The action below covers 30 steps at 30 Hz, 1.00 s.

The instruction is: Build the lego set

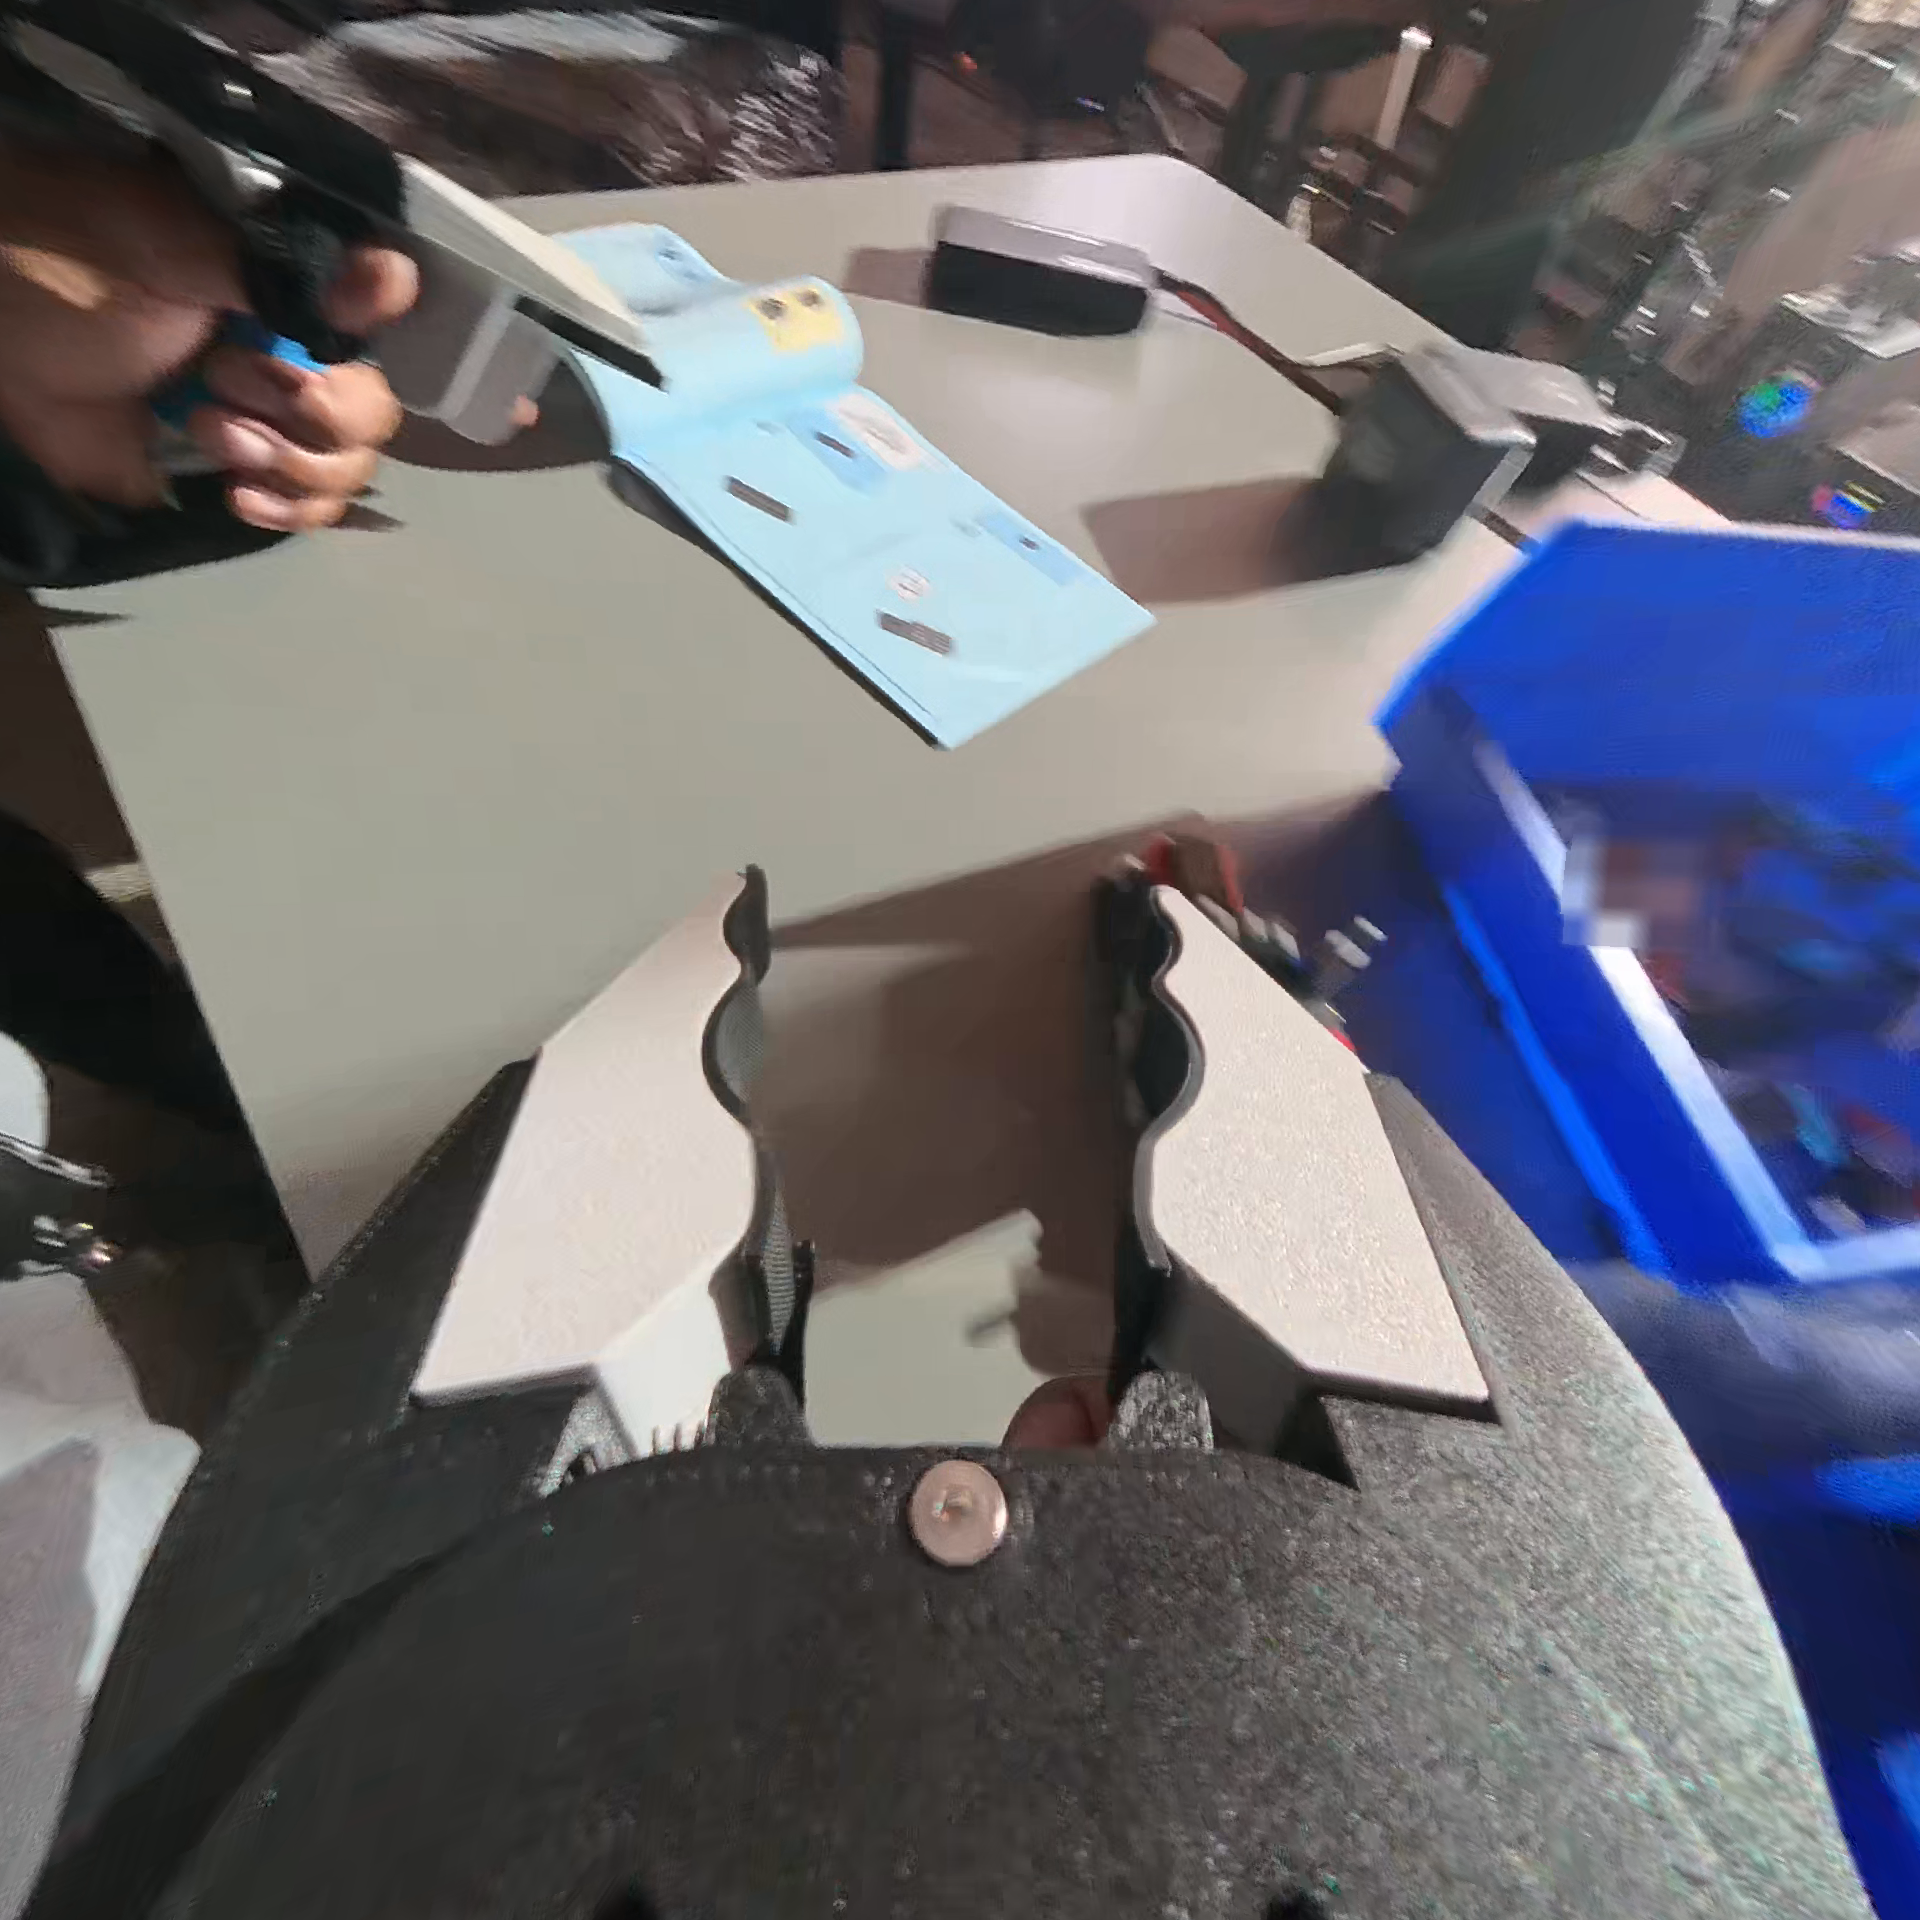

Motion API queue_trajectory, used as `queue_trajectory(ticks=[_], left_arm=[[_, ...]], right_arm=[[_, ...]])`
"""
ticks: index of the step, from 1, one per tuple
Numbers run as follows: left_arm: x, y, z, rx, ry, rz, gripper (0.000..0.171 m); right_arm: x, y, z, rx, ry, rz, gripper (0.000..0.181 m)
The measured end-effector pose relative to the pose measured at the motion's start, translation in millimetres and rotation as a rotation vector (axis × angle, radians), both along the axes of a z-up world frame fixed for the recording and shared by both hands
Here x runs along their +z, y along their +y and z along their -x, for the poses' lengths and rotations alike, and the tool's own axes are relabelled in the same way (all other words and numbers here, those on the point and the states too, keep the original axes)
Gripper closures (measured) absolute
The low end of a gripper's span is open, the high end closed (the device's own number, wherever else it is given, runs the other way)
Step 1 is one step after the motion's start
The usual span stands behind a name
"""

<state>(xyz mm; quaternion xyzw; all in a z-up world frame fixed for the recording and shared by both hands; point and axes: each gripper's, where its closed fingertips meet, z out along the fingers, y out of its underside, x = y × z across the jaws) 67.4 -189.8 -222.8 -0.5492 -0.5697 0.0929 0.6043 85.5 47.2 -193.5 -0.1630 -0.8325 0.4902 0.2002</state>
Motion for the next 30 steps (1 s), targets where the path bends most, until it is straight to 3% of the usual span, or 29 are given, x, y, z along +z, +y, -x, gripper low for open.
queue_trajectory(ticks=[4, 8, 13, 30], left_arm=[[-0.1, 0.4, -0.1, -0.004, -0.001, -0.005, 0.13], [-0.1, 1.0, -0.4, -0.007, 0.0, -0.003, 0.13], [0.1, 2.9, -3.1, -0.013, 0.0, -0.008, 0.13], [1.1, 4.3, -4.4, -0.026, 0.003, -0.02, 0.13]], right_arm=[[-5.2, 54.6, 20.8, -0.149, -0.048, -0.047, 0.109], [-34.1, 73.2, 33.5, -0.183, -0.127, -0.109, 0.106], [-55.1, 69.6, 42.3, -0.151, -0.158, -0.168, 0.101], [-68.1, 43.2, 59.8, -0.129, -0.178, -0.181, 0.106]])
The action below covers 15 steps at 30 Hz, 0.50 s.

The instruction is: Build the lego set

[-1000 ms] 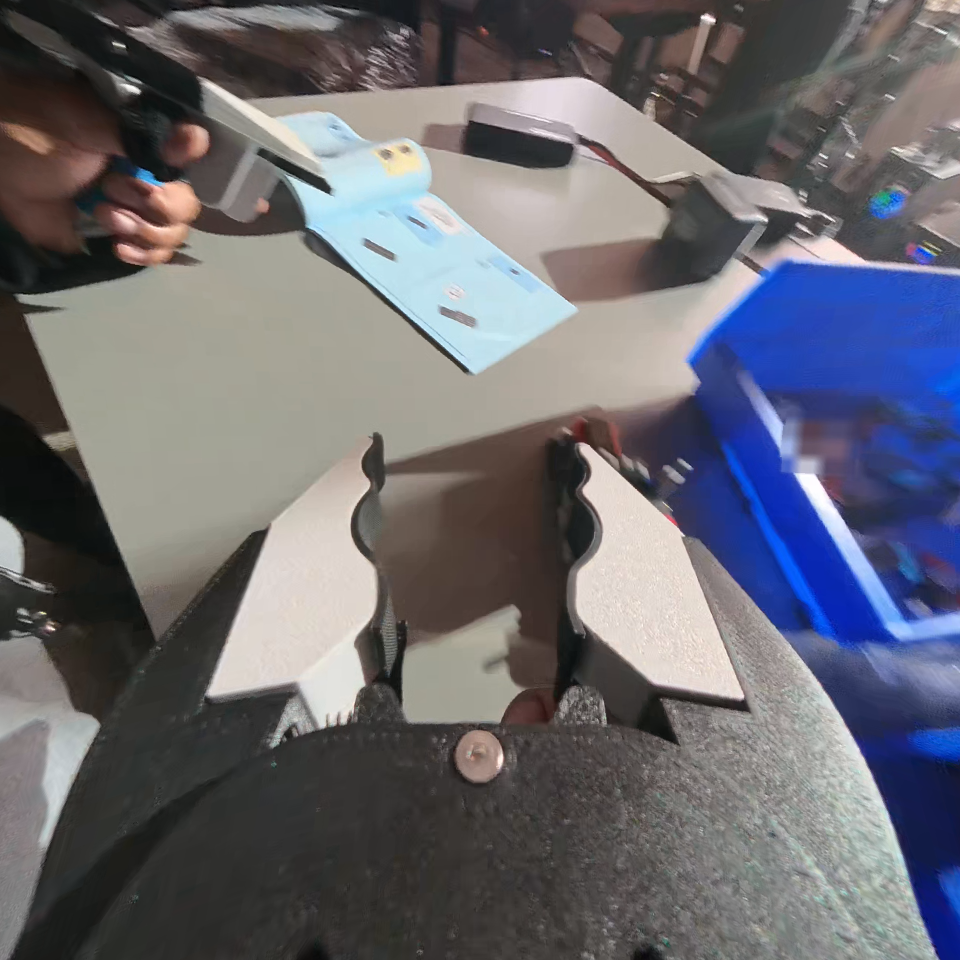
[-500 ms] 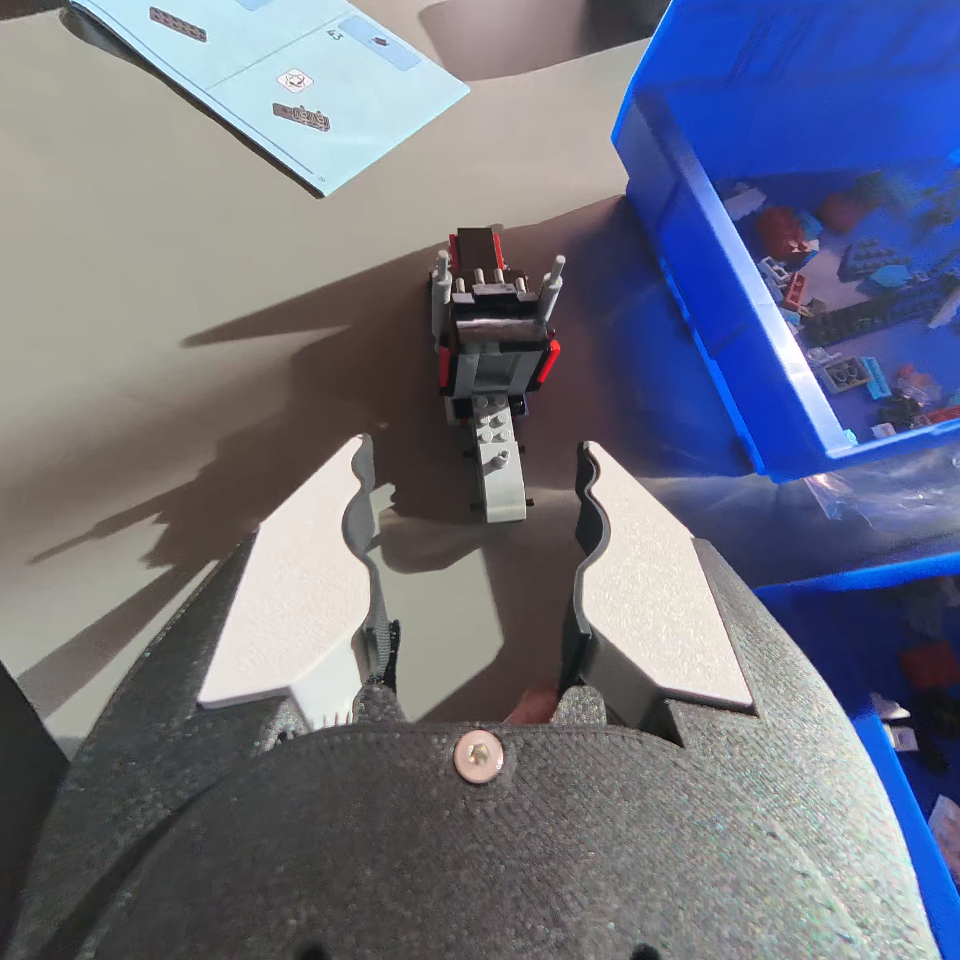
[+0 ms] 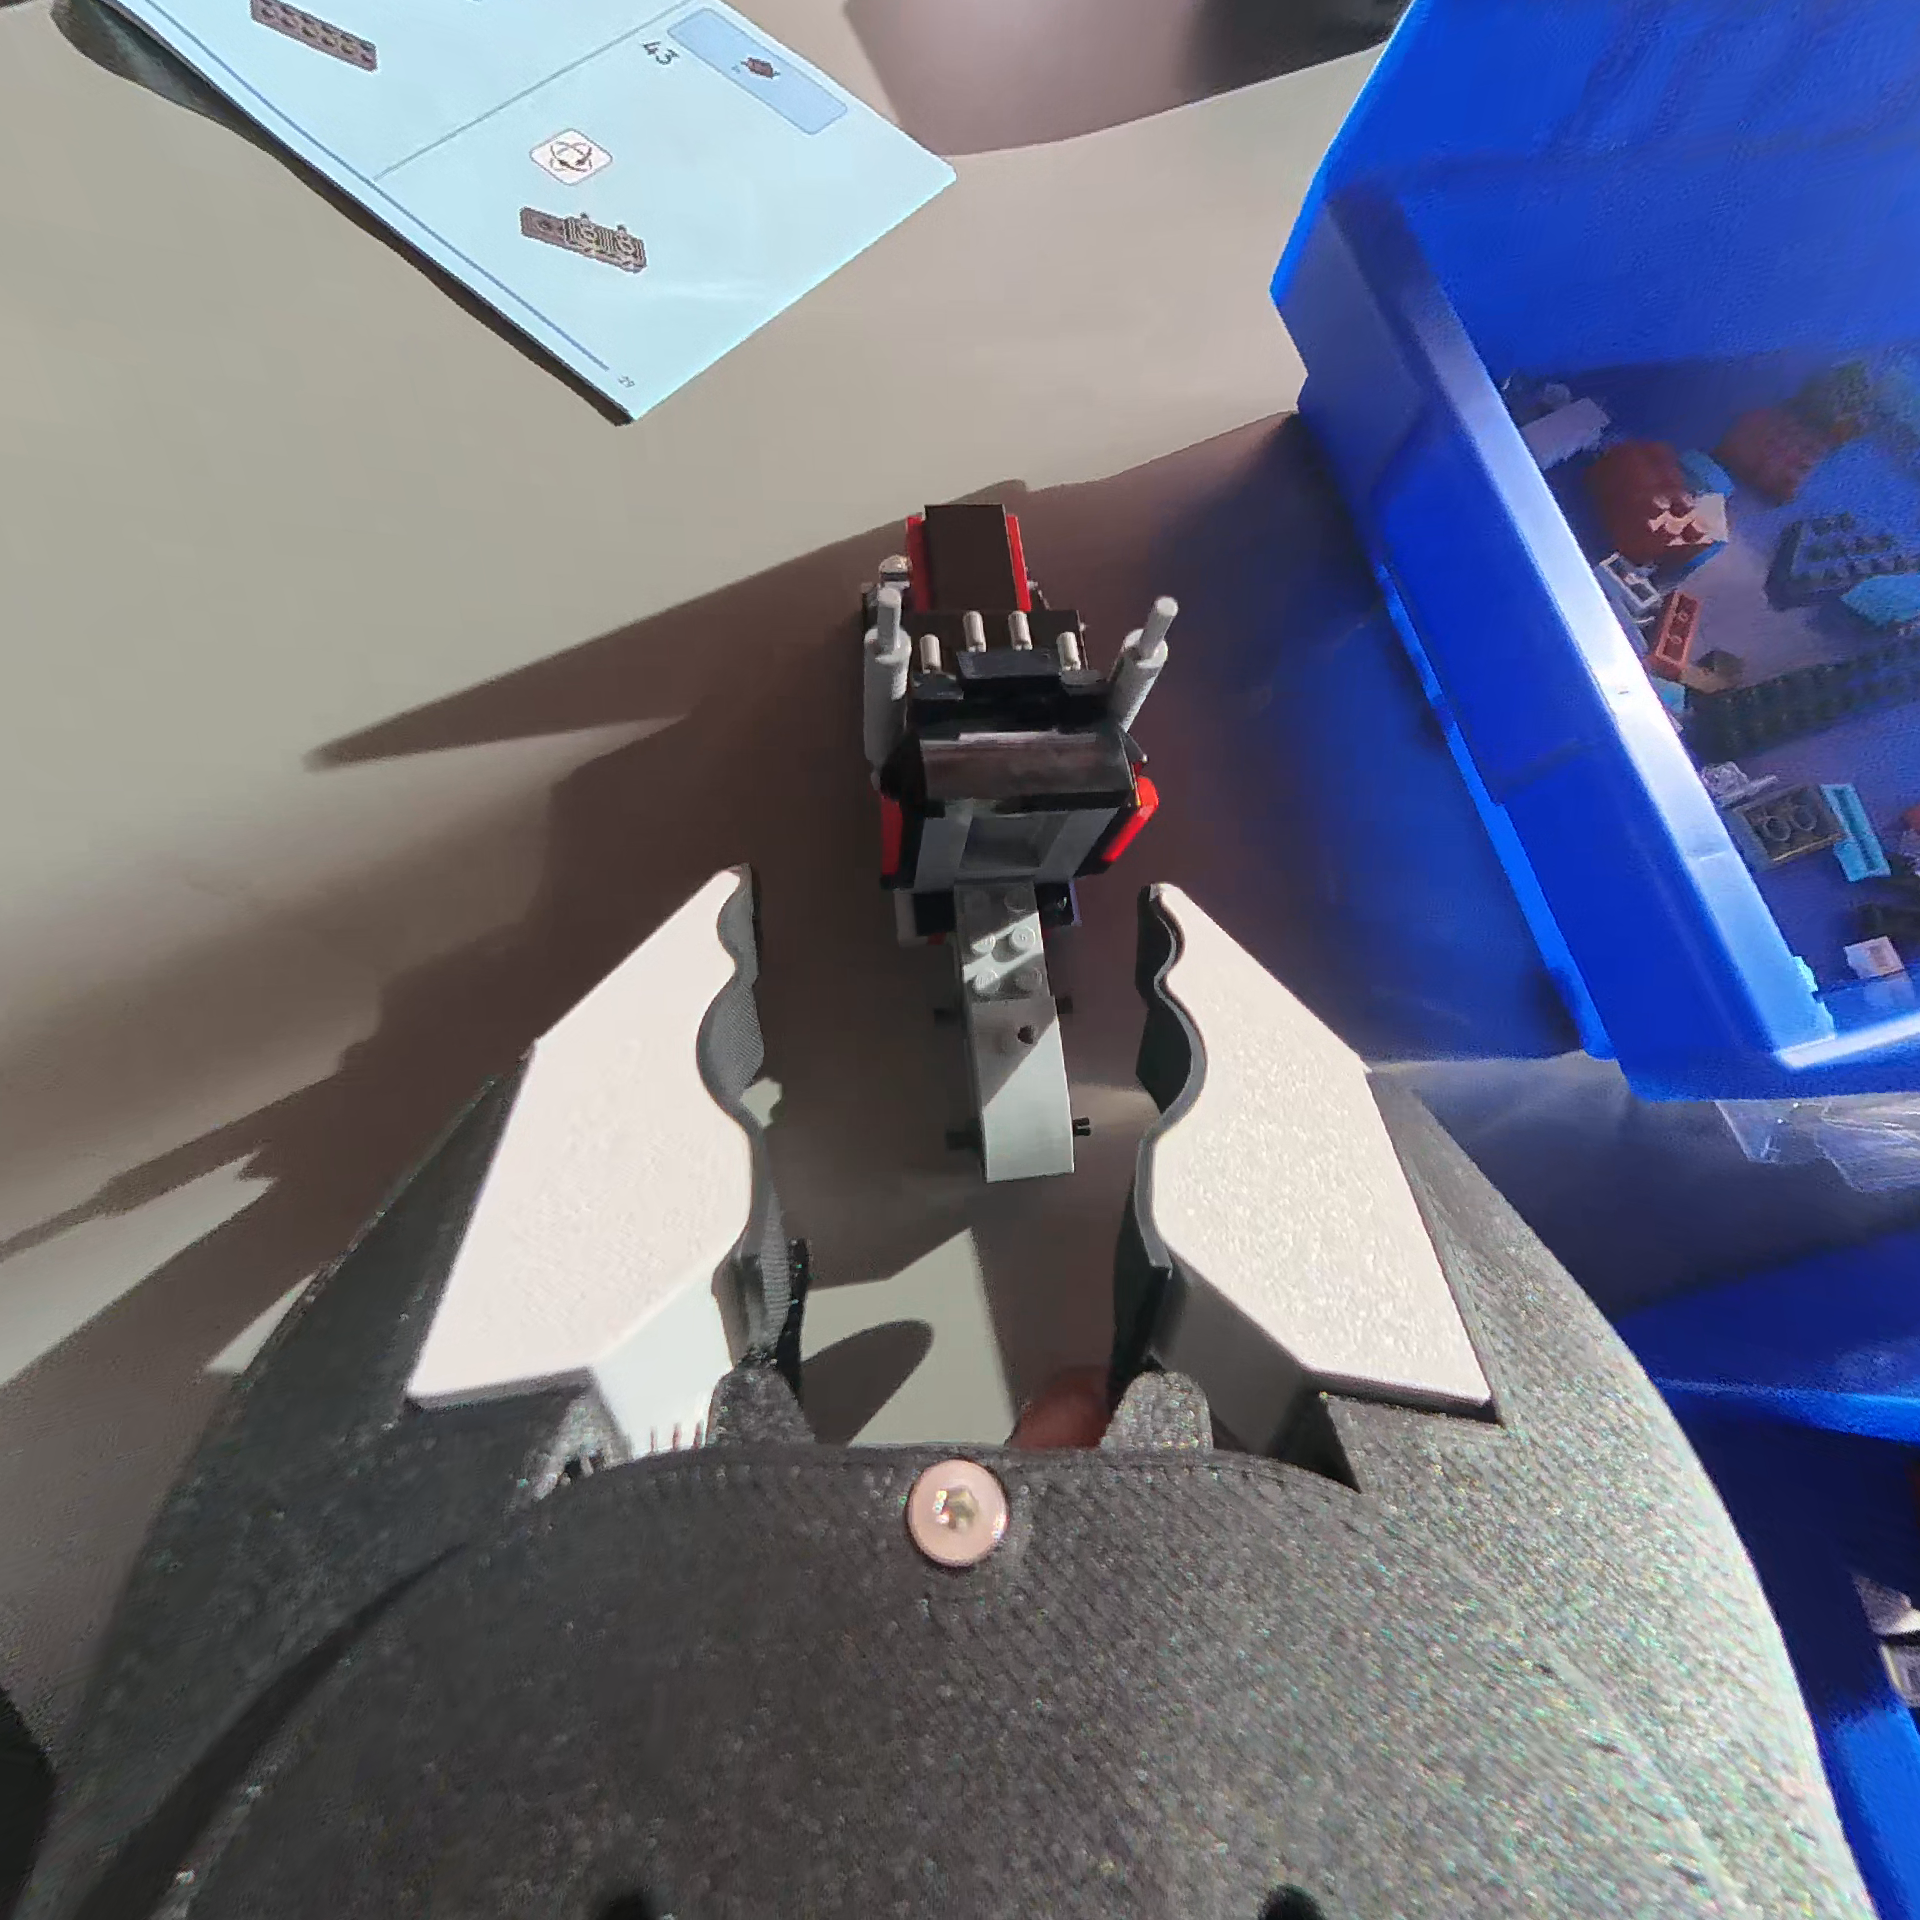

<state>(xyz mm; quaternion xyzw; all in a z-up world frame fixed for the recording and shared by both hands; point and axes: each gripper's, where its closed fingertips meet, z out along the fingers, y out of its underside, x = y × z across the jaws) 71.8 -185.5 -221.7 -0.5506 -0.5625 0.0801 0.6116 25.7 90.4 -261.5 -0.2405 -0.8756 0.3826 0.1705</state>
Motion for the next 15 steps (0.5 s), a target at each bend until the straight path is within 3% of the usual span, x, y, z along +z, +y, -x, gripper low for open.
queue_trajectory(ticks=[11, 15], left_arm=[[0.5, -0.3, -0.2, -0.004, -0.001, -0.012, 0.13], [0.7, -0.3, -0.3, -0.006, -0.001, -0.016, 0.13]], right_arm=[[-5.0, -5.4, 14.4, -0.026, 0.009, -0.032, 0.131], [-6.5, -6.6, 19.0, -0.04, 0.001, -0.028, 0.131]])
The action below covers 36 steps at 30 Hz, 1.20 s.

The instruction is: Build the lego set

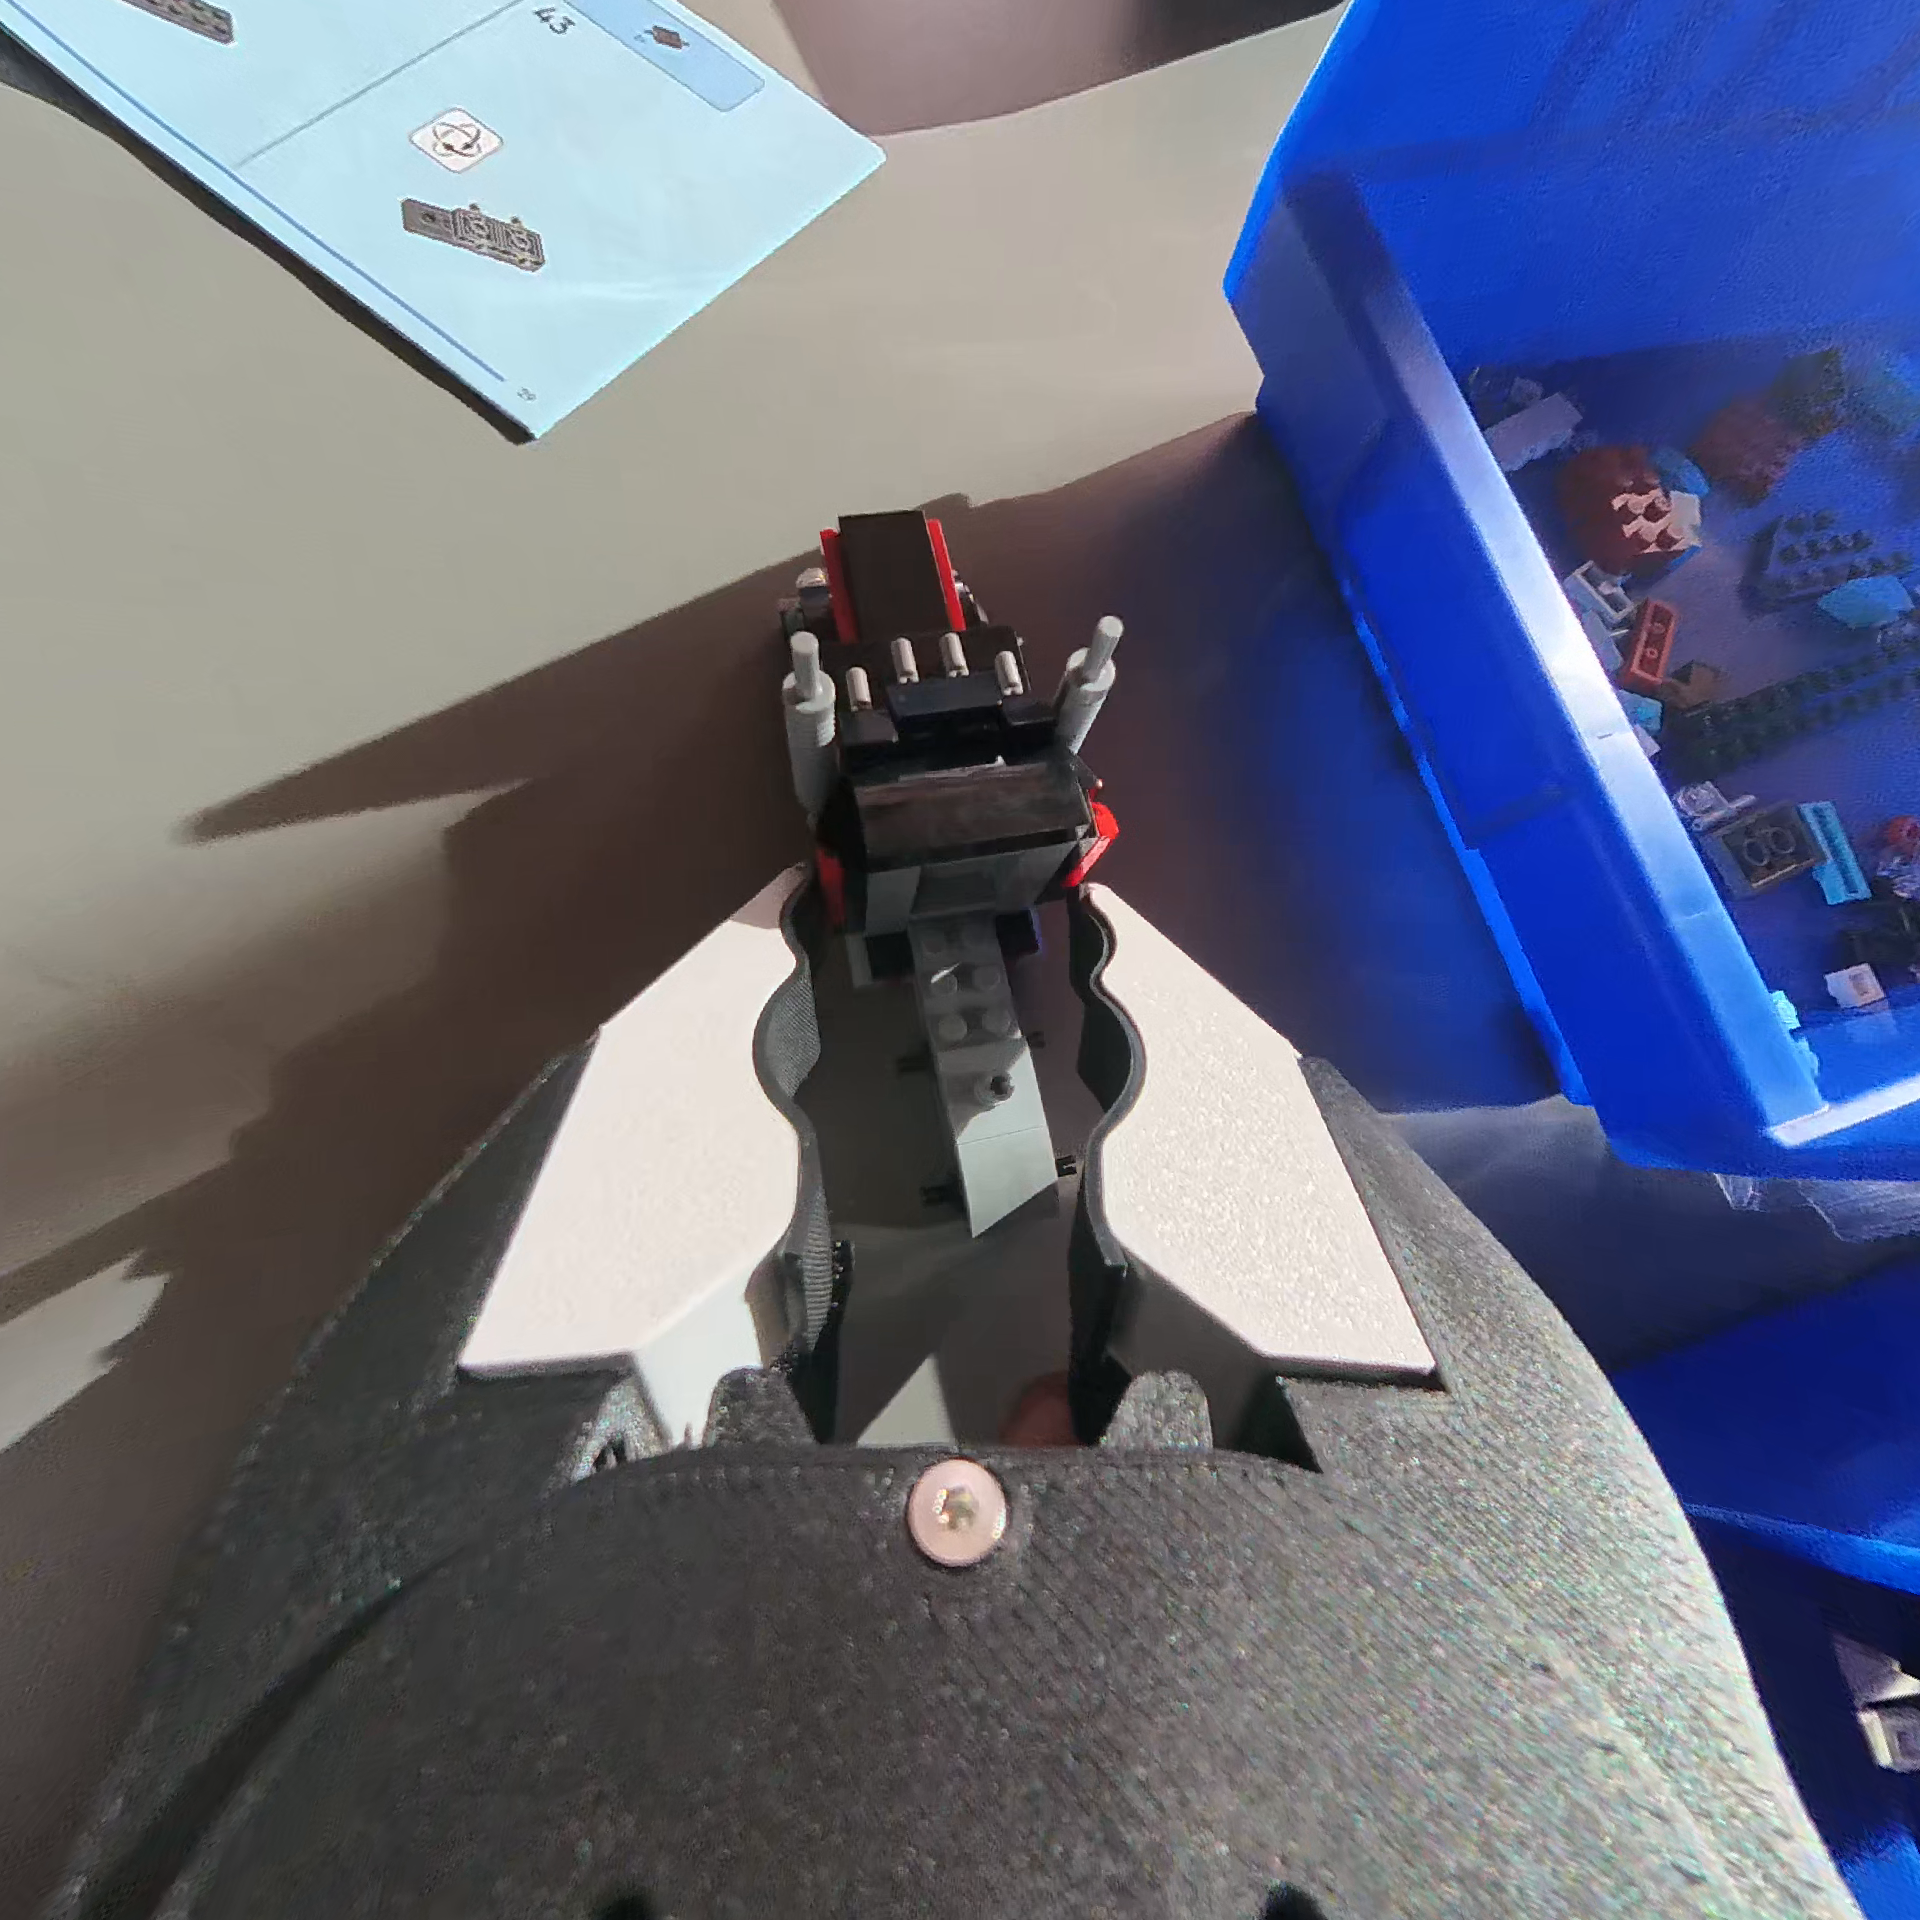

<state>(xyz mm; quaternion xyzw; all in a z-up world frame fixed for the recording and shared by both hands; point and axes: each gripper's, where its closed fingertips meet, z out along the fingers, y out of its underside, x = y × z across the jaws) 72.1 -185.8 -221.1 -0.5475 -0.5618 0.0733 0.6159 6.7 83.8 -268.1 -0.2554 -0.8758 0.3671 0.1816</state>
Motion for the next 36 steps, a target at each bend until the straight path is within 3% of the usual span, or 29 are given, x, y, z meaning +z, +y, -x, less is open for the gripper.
queue_trajectory(ticks=[27, 36], left_arm=[[-0.6, -0.3, 0.0, -0.008, -0.011, -0.016, 0.13], [-0.6, -0.5, 0.0, -0.008, -0.012, -0.018, 0.13]], right_arm=[[1.3, -16.1, 44.6, -0.037, 0.047, 0.017, 0.132], [19.3, -7.2, 28.3, -0.028, 0.066, 0.088, 0.129]])
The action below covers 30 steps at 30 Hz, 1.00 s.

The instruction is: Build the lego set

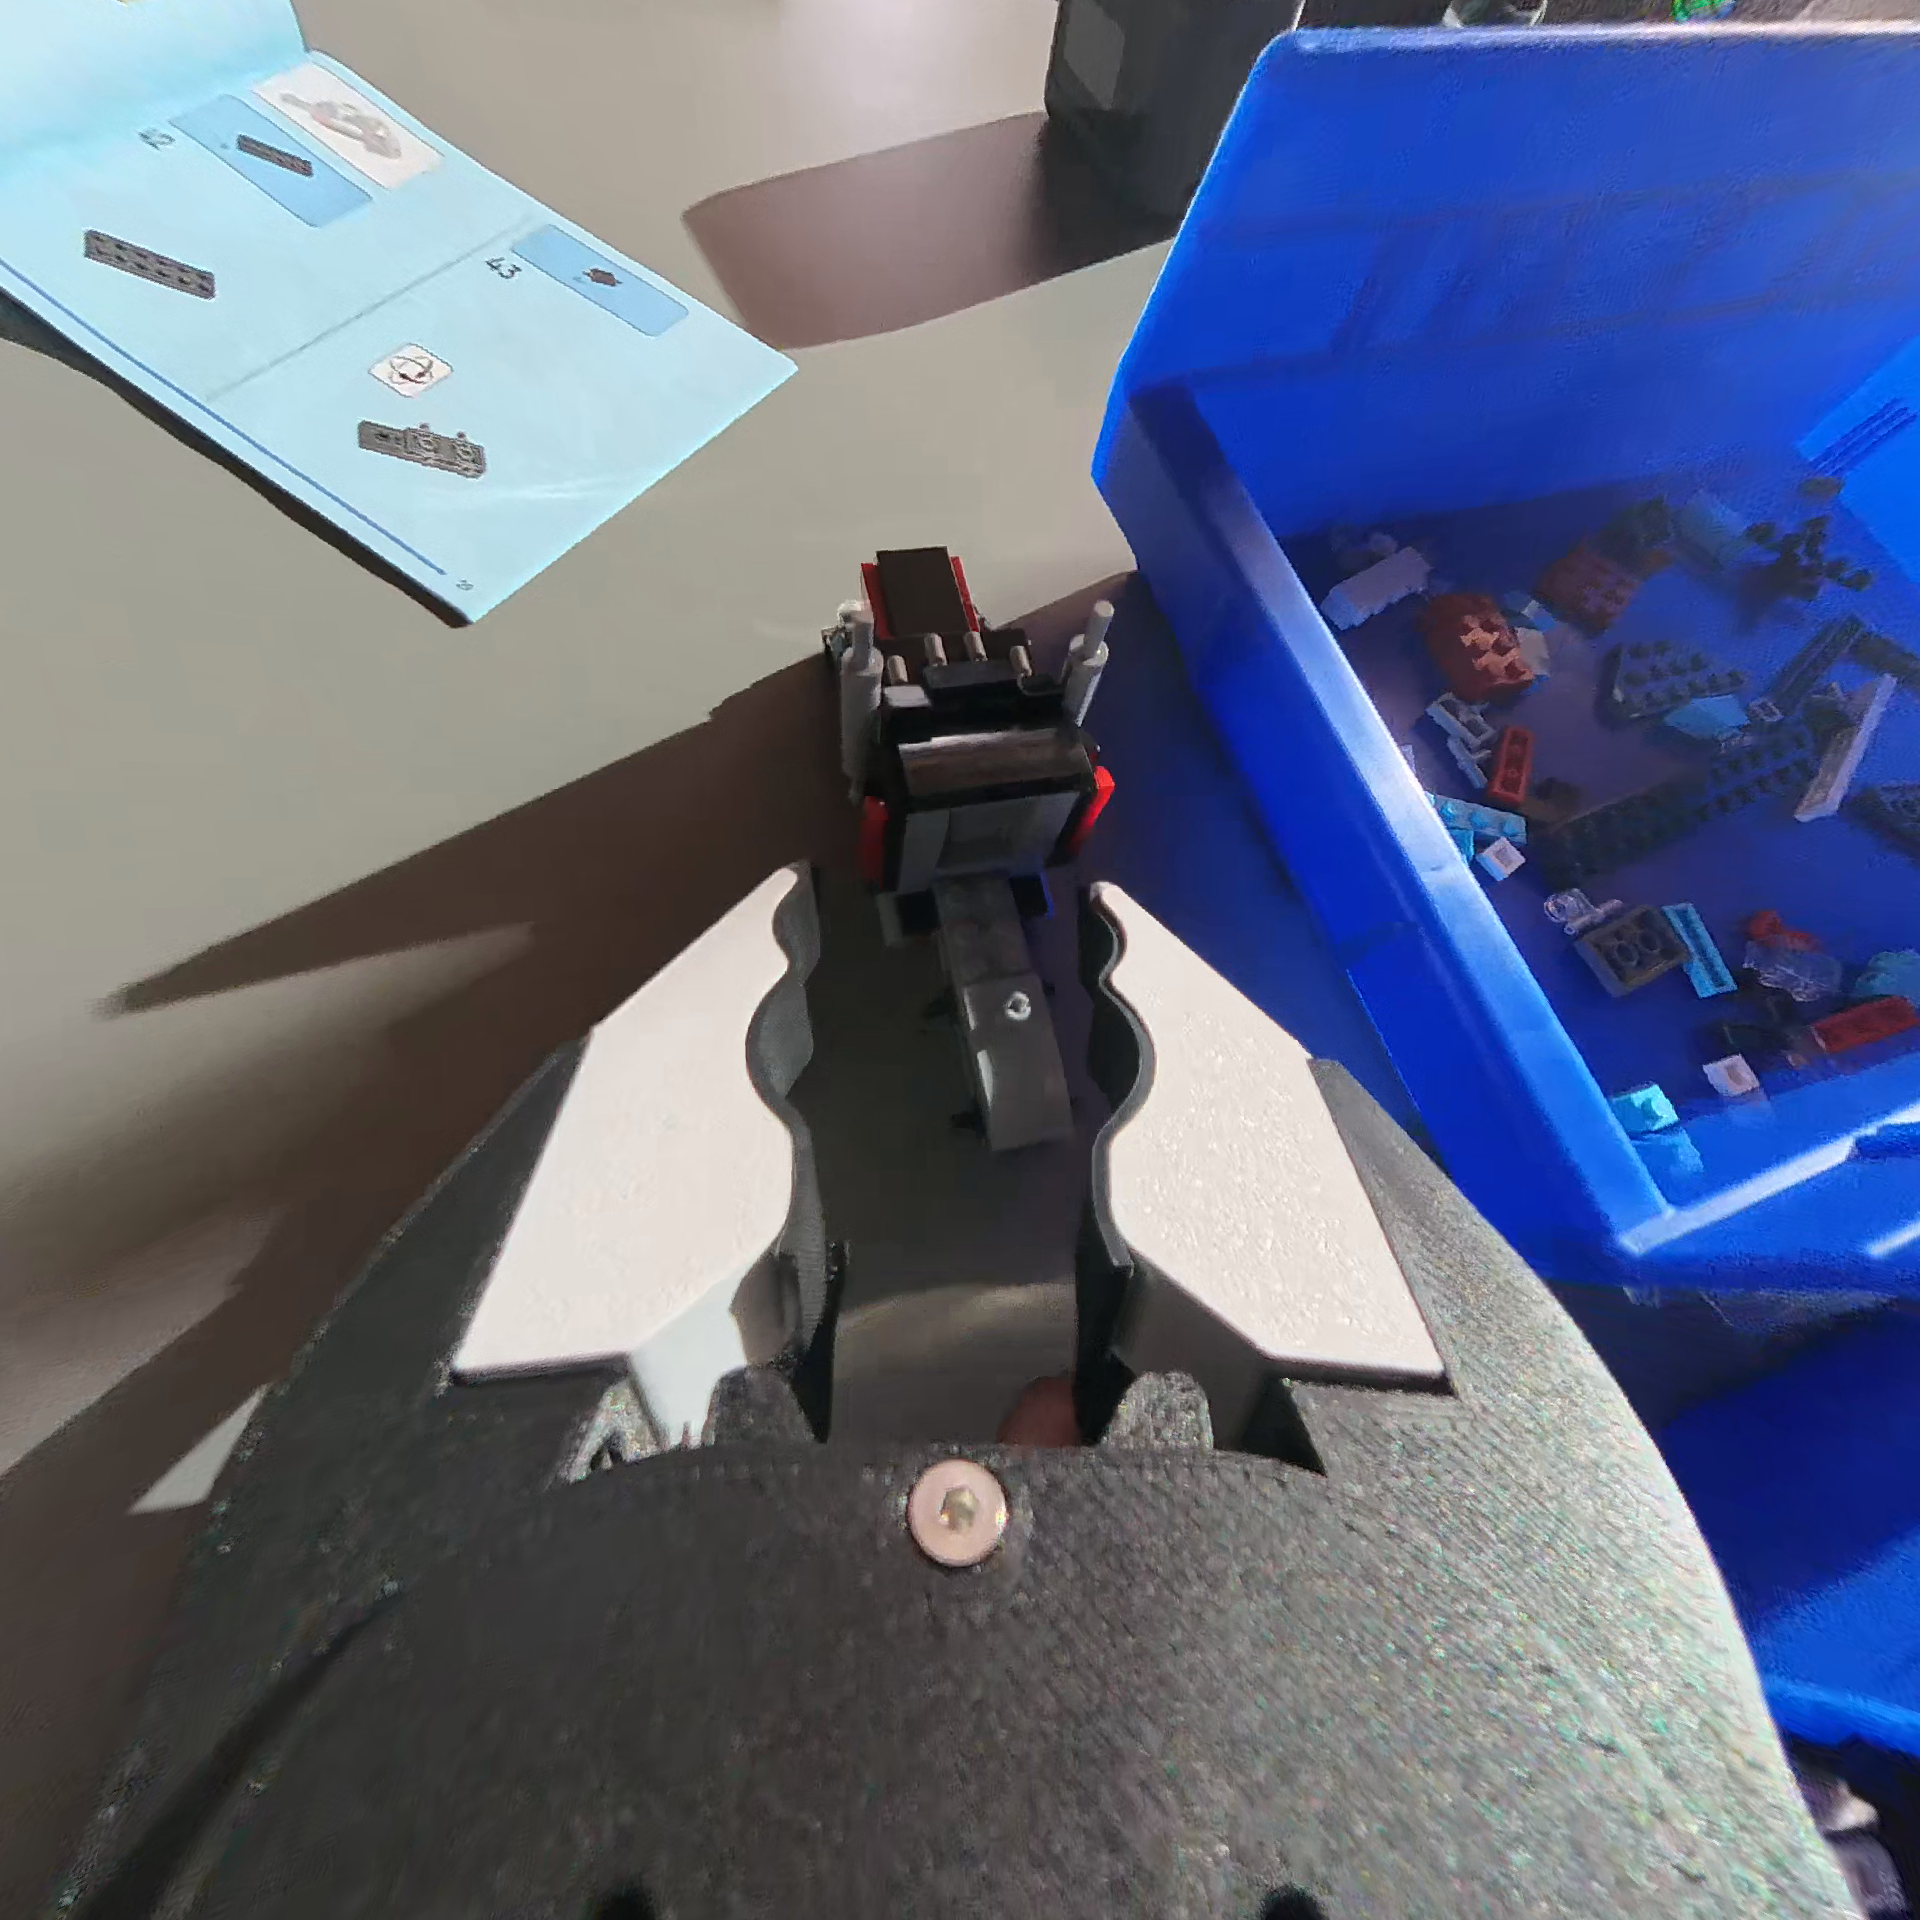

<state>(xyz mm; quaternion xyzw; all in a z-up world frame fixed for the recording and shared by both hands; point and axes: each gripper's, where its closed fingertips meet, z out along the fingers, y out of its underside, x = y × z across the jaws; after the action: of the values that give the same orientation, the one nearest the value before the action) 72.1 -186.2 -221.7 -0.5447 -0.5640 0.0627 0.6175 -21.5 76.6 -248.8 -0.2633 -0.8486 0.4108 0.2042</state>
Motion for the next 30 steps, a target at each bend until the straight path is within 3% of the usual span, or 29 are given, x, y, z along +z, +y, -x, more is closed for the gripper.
queue_trajectory(ticks=[4, 11, 30], left_arm=[[-0.2, 0.3, 0.1, -0.001, 0.0, 0.004, 0.13], [-0.5, 0.8, 0.0, 0.001, 0.003, 0.015, 0.13], [-0.6, 1.8, 0.1, 0.004, 0.008, 0.028, 0.13]], right_arm=[[6.8, 4.6, -17.9, 0.009, -0.002, 0.043, 0.125], [4.6, -16.7, -44.9, 0.061, -0.017, 0.123, 0.124], [6.5, -13.8, -40.1, 0.011, 0.02, 0.145, 0.124]])
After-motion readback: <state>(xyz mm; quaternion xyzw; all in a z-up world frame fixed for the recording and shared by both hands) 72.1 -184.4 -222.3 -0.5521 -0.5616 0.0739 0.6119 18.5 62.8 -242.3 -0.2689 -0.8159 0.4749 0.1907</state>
